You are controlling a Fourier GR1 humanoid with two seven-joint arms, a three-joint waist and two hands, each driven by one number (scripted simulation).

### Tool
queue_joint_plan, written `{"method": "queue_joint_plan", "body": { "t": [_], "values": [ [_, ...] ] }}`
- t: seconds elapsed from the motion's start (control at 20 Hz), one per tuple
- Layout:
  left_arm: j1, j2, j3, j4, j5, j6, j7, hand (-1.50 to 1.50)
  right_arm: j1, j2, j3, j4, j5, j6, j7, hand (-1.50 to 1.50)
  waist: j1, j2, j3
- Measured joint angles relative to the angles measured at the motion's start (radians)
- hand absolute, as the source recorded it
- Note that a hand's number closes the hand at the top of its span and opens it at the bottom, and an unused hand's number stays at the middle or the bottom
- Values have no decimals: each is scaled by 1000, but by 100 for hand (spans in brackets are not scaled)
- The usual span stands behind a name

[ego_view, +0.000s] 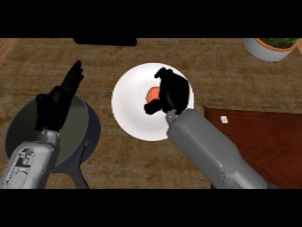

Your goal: Pick the squash from the tray and place it in the plate

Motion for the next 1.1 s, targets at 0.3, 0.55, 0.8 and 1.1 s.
{"method": "queue_joint_plan", "body": {
  "t": [0.3,0.55,0.8,1.1],
  "values": [
    [-11,4,6,14,1,-10,-14,0,-42,0,47,135,-203,-148,-113,-150,13,3,1],
    [-11,-2,0,12,-6,-4,-8,0,-44,0,32,99,-337,-297,-232,-150,13,2,2],
    [12,1,10,3,-11,10,-10,0,3,-2,1,35,-407,-453,-321,-150,-14,-7,2],
    [47,20,40,-15,5,6,-1,0,129,-52,-73,-117,-417,-521,-368,-150,-59,-19,2]
  ]
}}
